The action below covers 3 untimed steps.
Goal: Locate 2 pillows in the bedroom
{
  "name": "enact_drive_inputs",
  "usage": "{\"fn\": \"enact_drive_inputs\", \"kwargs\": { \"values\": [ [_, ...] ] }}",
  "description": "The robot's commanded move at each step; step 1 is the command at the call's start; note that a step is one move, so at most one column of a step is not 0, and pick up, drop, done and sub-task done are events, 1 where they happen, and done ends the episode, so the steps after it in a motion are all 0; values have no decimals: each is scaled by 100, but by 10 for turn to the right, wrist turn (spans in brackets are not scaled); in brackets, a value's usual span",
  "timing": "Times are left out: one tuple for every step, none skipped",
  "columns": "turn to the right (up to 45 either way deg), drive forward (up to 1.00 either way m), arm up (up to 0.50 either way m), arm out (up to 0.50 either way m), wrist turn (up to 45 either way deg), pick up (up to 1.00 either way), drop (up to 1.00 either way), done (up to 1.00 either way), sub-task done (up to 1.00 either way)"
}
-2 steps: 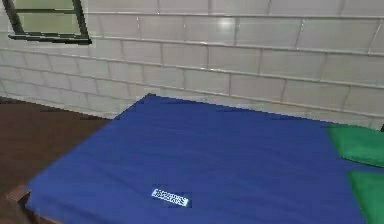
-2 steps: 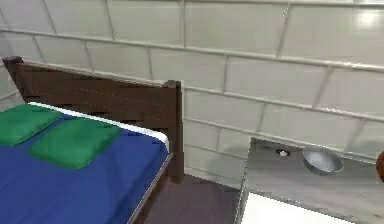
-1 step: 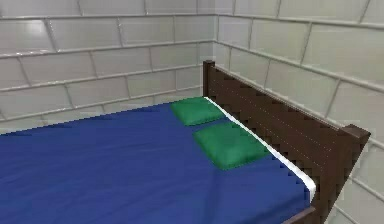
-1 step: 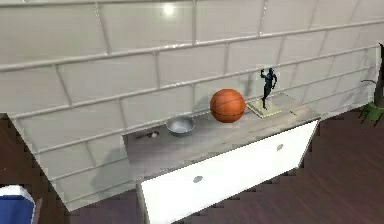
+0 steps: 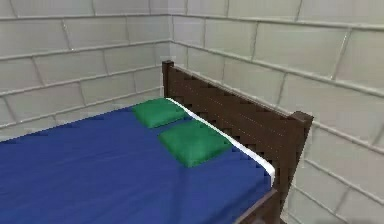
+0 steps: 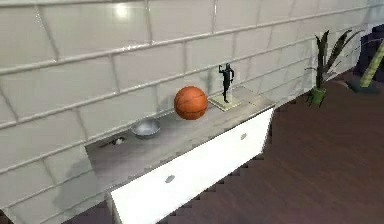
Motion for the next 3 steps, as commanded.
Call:
{"fn": "enact_drive_inputs", "kwargs": {
  "values": [
    [0,0,0,0,0,0,0,0,100],
    [360,0,0,0,0,0,0,0,0],
    [0,40,0,0,0,0,0,0,0]
  ]
}}
